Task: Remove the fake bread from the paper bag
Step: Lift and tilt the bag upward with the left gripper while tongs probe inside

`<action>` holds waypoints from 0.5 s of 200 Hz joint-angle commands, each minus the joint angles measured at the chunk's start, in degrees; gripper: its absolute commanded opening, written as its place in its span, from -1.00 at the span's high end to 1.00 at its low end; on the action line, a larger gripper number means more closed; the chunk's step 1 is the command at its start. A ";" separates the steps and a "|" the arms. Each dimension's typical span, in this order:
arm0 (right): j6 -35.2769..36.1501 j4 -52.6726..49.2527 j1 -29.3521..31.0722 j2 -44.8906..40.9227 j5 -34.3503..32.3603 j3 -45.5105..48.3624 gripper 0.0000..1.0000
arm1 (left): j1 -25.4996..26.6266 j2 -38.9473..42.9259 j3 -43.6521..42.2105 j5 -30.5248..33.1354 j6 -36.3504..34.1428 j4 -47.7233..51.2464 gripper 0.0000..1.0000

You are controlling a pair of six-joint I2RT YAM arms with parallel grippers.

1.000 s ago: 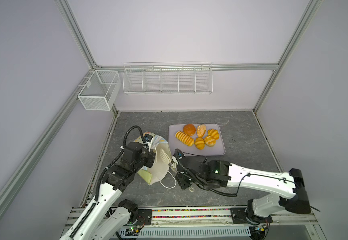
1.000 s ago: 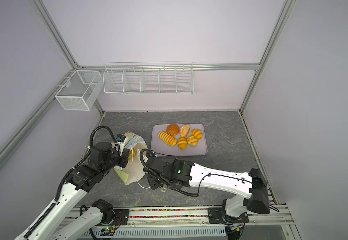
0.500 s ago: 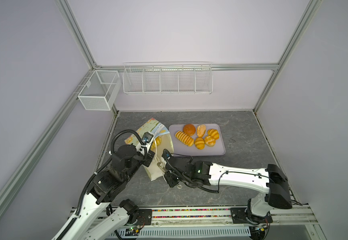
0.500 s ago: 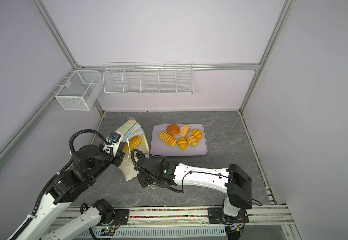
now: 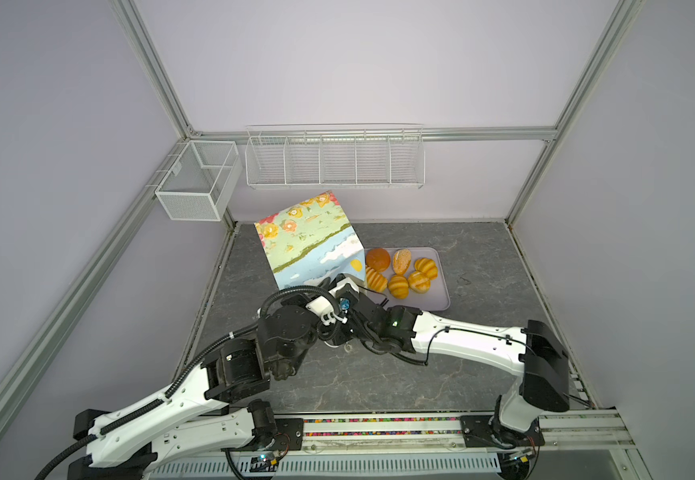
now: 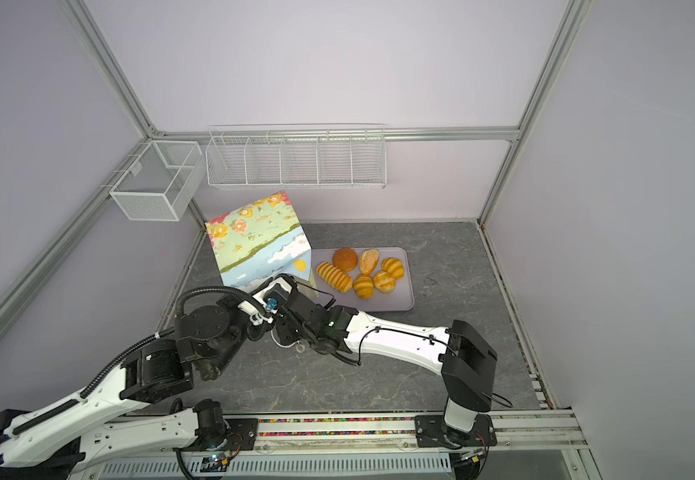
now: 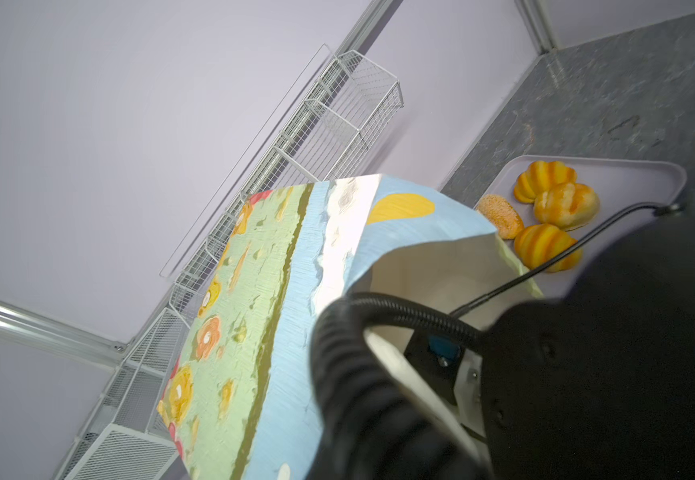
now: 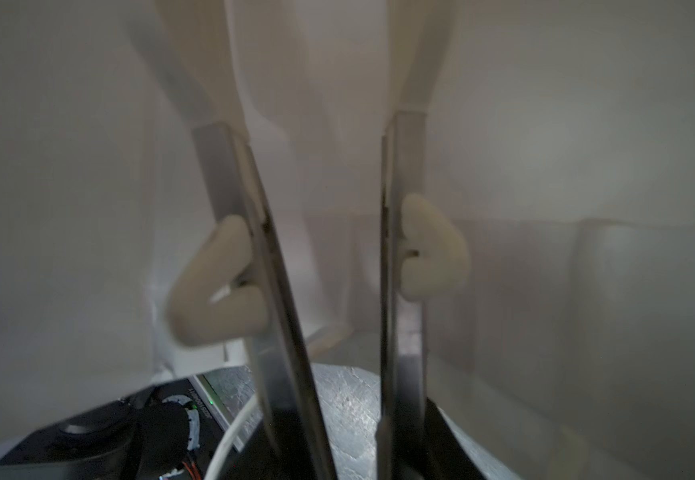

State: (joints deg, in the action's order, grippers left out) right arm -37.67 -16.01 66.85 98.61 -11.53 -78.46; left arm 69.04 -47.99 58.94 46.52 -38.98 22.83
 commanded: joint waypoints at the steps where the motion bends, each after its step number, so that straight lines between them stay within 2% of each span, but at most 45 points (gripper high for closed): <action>1: -6.71 6.77 -2.37 1.06 1.45 -0.14 0.10 | 0.75 1.35 -0.50 3.00 -3.08 -6.46 1.00; 25: -10.49 11.29 -3.80 0.41 3.30 2.27 0.07 | 0.76 2.67 -1.28 2.86 -0.67 -8.81 1.00; 57: -14.05 11.62 -4.03 -0.52 5.49 3.09 0.09 | 0.77 3.41 -1.43 5.17 1.92 -8.87 1.00; 100: -19.46 12.61 -4.06 1.47 10.52 2.97 0.07 | 0.77 4.49 -3.65 5.22 1.15 -12.98 1.00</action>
State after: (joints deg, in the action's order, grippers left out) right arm -50.28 -6.81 63.83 99.24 -3.33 -76.23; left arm 69.19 -44.71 55.90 51.24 -38.02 15.42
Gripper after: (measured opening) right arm 0.459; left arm 0.047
